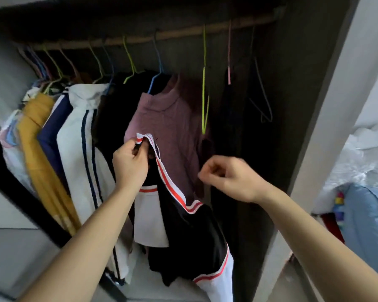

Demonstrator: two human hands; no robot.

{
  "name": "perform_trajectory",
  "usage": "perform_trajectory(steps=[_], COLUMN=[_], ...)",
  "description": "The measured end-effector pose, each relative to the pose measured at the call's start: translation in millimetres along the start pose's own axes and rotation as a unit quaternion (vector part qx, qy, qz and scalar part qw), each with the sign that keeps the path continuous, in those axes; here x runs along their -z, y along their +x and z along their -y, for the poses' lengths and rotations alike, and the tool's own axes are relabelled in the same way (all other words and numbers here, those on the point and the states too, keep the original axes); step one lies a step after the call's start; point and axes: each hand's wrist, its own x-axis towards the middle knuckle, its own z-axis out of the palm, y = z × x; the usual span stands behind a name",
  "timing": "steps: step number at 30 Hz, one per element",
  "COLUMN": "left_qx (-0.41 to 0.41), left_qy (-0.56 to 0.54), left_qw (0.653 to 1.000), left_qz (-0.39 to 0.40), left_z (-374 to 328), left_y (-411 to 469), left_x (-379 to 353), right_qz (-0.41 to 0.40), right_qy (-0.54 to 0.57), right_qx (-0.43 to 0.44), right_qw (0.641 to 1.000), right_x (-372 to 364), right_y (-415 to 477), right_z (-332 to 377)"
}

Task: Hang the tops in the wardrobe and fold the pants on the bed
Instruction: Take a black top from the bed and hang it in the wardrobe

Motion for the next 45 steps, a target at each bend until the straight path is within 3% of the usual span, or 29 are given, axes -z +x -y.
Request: perform_trajectory(steps=[3,5,7,10,12,14,16,19,22,25,28,31,36,38,42,45], left_qx=[0.011,0.051,0.095,0.167,0.196,0.209,0.201,0.175,0.169,0.172,0.16,0.139,0.109,0.098,0.078,0.0], left_qy=[-0.094,-0.172,-0.239,-0.347,-0.397,-0.415,-0.387,-0.286,-0.258,-0.281,-0.27,-0.268,-0.227,-0.202,-0.169,-0.048], left_qw=[0.993,0.977,0.951,0.887,0.845,0.824,0.832,0.874,0.874,0.862,0.859,0.85,0.82,0.816,0.81,0.834], left_qz=[0.063,0.119,0.17,0.253,0.298,0.323,0.343,0.352,0.376,0.386,0.405,0.431,0.514,0.533,0.556,0.549], left_z=[4.0,6.4,8.5,13.2,17.9,23.2,32.2,44.2,47.2,45.2,42.3,30.7,2.4,-11.0,-23.0,-12.9], left_y=[19.9,28.8,37.4,46.9,50.8,54.9,56.0,51.7,46.5,42.3,37.5,30.3,3.5,-12.0,-37.9,-60.1], left_x=[-6.0,-6.4,-2.7,7.8,13.1,15.4,14.0,7.4,2.7,1.4,3.5,11.4,26.8,28.9,31.6,32.2], right_qz=[-0.303,-0.378,-0.362,-0.31,-0.322,-0.386,-0.428,-0.469,-0.501,-0.498,-0.383,-0.292,-0.197,-0.166,-0.2,-0.292], right_qy=[0.015,-0.02,-0.039,0.027,0.106,0.113,0.077,0.099,0.119,0.094,0.178,0.171,0.274,0.267,0.096,0.122], right_qx=[0.012,-0.023,-0.098,-0.198,-0.198,-0.18,-0.158,-0.122,-0.087,-0.087,-0.173,-0.264,-0.233,-0.23,-0.23,-0.228], right_qw=[0.953,0.925,0.926,0.93,0.92,0.898,0.886,0.869,0.853,0.858,0.89,0.903,0.912,0.921,0.948,0.921], right_x=[4.3,10.1,14.8,13.5,7.3,6.8,10.7,7.0,-33.6,-69.4,-73.1,-80.0,-100.7,-103.9,-100.4,-89.2], right_y=[40.8,77.7,114.0,153.2,165.8,171.7,168.8,139.9,89.6,47.0,28.0,14.9,-13.4,-24.8,-55.1,-84.5], right_z=[28.8,43.9,54.7,58.5,58.9,61.8,67.8,76.4,62.0,40.3,31.6,29.7,34.4,38.2,35.4,30.9])
